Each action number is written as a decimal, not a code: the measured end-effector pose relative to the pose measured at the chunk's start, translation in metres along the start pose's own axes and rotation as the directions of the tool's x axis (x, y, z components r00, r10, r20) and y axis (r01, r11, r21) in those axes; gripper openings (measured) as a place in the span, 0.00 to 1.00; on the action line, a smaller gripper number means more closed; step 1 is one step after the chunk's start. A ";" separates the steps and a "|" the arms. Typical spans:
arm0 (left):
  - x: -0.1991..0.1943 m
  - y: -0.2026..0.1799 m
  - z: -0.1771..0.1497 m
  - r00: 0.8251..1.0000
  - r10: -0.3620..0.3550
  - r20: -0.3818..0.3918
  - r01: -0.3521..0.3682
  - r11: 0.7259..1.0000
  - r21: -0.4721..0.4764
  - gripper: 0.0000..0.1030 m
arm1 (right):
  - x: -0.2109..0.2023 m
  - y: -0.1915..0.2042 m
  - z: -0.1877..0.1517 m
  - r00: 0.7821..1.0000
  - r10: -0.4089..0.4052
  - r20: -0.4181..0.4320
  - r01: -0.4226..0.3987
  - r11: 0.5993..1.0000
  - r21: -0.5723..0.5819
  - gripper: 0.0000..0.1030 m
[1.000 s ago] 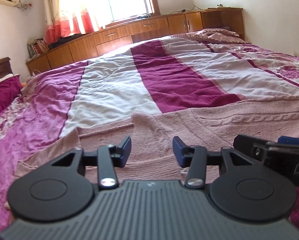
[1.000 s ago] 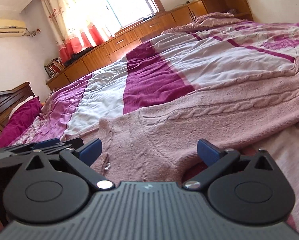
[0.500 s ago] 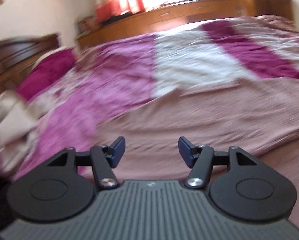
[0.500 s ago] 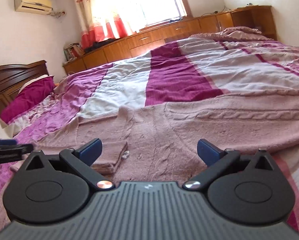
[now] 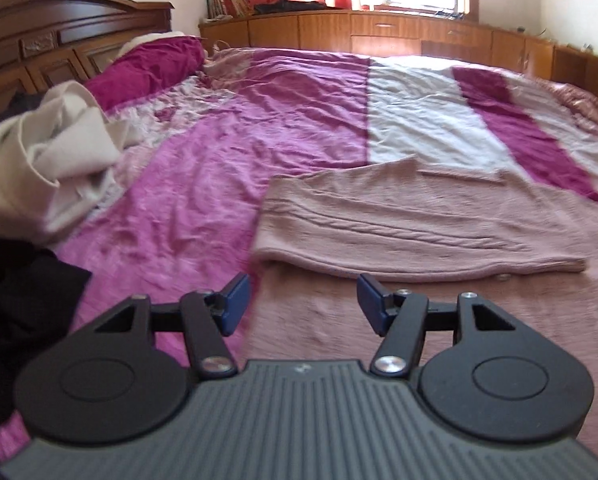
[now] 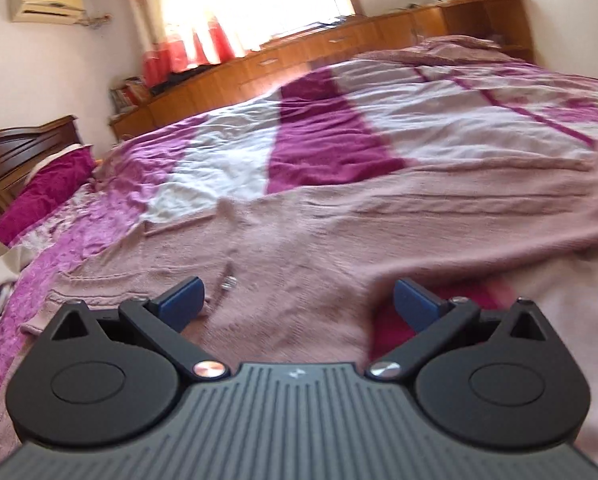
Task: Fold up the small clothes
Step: 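Move the right gripper to the other sleeve cuff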
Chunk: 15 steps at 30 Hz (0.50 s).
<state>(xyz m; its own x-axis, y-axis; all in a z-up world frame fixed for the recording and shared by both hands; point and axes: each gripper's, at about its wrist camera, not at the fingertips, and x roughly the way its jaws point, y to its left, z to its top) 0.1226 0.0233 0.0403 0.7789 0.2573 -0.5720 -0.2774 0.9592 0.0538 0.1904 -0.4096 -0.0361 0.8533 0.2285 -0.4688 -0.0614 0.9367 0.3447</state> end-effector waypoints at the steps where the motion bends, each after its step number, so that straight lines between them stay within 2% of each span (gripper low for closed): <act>1: -0.003 -0.007 -0.001 1.000 -0.019 0.001 0.019 1.000 0.008 0.59 | -0.009 -0.006 0.001 1.000 -0.011 -0.003 0.011 1.000 0.017 1.00; 6: -0.017 -0.046 -0.005 0.995 -0.095 0.011 0.094 0.992 0.082 0.59 | -0.067 -0.043 0.005 0.999 -0.032 0.028 0.029 0.995 0.097 1.00; 9: -0.026 -0.072 -0.013 0.990 -0.138 0.009 0.136 0.984 0.119 0.59 | -0.103 -0.067 0.005 0.996 -0.071 0.058 0.063 0.989 0.132 1.00; 13: -0.033 -0.108 -0.026 0.974 -0.225 -0.015 0.225 0.961 0.161 0.59 | -0.149 -0.101 0.001 0.986 -0.135 0.102 0.116 0.978 0.173 1.00; 15: -0.035 -0.124 -0.031 0.970 -0.243 -0.016 0.241 0.952 0.189 0.59 | -0.165 -0.120 0.000 0.982 -0.160 0.105 0.138 0.972 0.191 1.00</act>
<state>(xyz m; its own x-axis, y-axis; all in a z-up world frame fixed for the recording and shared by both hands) 0.1127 -0.1083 0.0283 0.8139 0.0147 -0.5808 0.0301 0.9973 0.0675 0.0573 -0.5596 0.0000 0.9016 0.0469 -0.4301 0.1567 0.8912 0.4258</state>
